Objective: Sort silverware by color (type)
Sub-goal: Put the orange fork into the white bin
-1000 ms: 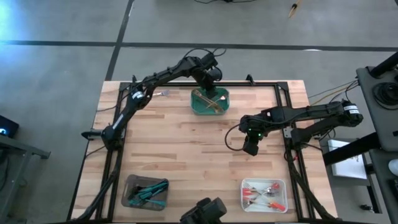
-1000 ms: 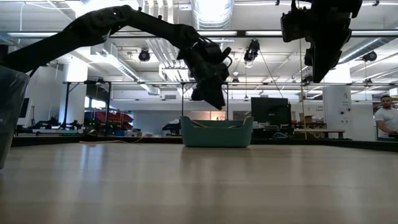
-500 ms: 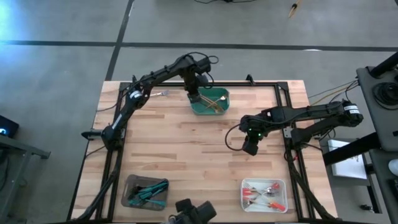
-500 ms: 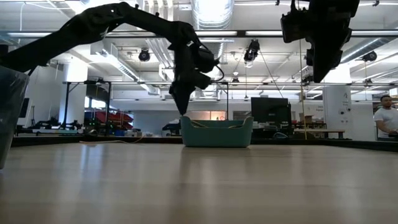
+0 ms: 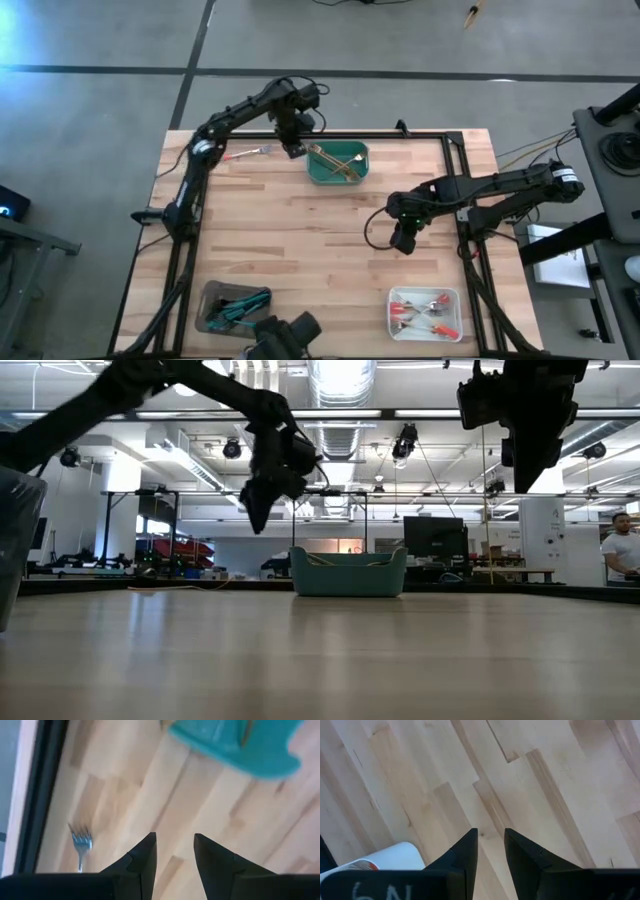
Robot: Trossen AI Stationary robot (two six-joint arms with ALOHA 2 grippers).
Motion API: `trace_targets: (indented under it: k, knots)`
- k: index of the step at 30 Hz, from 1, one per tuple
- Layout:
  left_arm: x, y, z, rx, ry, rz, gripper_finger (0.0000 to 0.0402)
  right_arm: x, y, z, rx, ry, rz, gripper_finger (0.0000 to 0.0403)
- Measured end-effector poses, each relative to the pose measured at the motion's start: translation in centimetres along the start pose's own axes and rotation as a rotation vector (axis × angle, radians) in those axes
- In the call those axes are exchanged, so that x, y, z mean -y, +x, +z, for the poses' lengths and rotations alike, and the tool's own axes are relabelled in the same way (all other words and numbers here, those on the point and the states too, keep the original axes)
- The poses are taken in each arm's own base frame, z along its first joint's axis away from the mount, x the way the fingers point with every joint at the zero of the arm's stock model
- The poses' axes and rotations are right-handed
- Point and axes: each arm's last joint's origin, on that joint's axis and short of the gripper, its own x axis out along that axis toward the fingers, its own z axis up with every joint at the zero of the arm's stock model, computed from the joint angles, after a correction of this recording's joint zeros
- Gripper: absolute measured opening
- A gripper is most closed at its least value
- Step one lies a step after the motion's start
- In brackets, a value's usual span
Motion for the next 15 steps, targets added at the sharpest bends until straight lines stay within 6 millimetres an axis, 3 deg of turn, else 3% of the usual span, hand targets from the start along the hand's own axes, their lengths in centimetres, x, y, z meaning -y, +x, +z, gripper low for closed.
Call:
trace_targets:
  k: [5, 11, 15]
  knots:
    - [-0.3, 0.2, -4.0, 0.071, -0.020, 0.016, 0.0113, 0.1, 0.0, 0.2, 0.044, -0.007, -0.049, 0.0089]
    - [-1.4, 2.4, -9.1, 0.200, -0.099, 0.078, 0.0113, 0.0, 0.0, 0.5, 0.081, -0.016, -0.052, 0.0089]
    - [-2.6, 3.4, -11.2, 0.216, -0.196, 0.194, 0.0113, -0.1, 0.0, 0.6, 0.095, -0.017, -0.044, 0.0089]
